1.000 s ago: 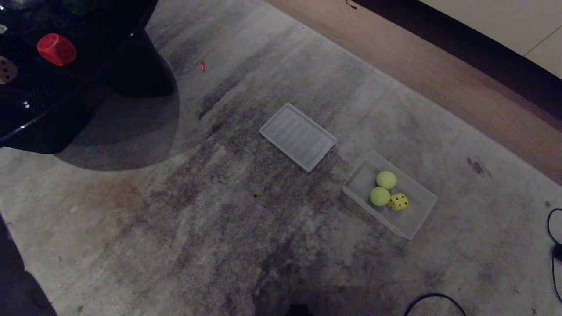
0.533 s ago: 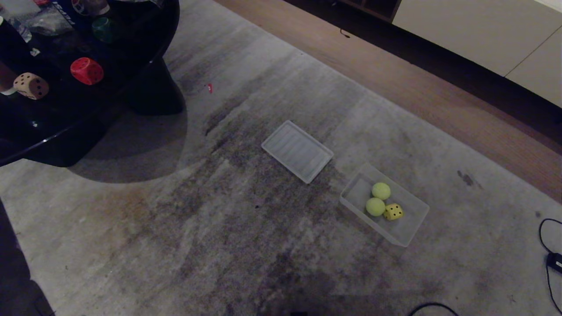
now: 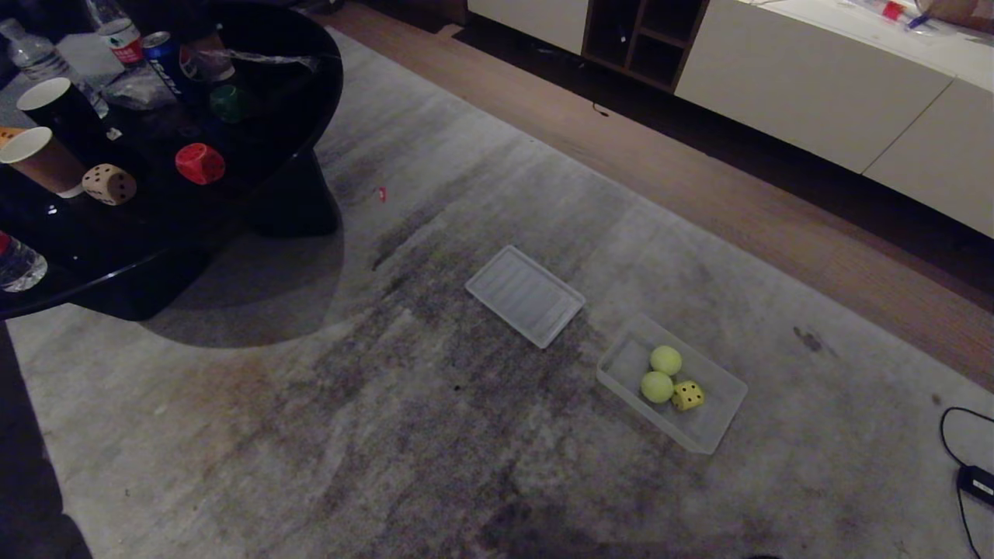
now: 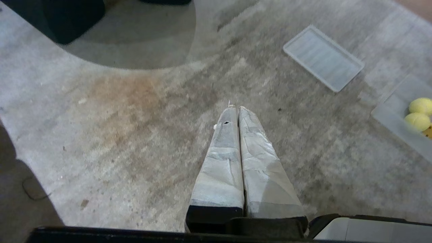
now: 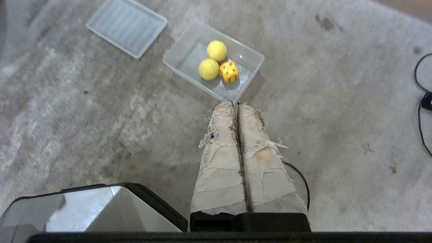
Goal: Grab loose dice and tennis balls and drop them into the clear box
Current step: Pick up toys out of the box
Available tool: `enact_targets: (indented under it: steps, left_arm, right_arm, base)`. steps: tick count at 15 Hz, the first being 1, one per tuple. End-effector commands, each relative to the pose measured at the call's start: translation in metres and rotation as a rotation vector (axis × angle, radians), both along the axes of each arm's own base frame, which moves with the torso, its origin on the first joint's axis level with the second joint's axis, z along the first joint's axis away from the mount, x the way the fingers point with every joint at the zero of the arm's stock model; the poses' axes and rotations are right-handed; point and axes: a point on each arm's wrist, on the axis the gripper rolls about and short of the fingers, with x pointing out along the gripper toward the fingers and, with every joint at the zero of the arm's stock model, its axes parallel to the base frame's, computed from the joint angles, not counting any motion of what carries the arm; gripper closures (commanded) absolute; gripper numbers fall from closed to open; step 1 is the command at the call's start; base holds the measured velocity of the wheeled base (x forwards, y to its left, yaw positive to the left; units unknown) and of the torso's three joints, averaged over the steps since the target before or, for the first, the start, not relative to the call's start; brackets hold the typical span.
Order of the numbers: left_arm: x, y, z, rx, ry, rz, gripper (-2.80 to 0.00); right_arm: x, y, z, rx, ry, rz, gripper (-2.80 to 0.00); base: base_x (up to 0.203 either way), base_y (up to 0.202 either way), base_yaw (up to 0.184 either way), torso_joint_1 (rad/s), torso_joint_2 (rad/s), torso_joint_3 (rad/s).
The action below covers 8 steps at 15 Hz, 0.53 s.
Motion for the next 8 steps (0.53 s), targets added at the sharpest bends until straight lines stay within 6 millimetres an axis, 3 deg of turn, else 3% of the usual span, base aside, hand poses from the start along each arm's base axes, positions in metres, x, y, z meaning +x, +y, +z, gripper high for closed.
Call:
enact_targets:
  steps: [1,8]
  left_arm:
    - [0.0002,0.0000,-0.0004,0.000,0.002,0.001,0.00]
    - [0.0002,0.0000,-0.0003,0.002,0.002,-0.001,0.00]
  right_arm:
    - [0.0002,0.0000,-0.0001,0.001,0.004,0.000,0.00]
    - [0.0002,0.0000,-0.0001,0.001,0.004,0.000,0.00]
  base:
    - [0.000,0.000,0.000,0.003,0.00,0.202]
    - [0.000,0.000,0.000,0.003,0.00,0.202]
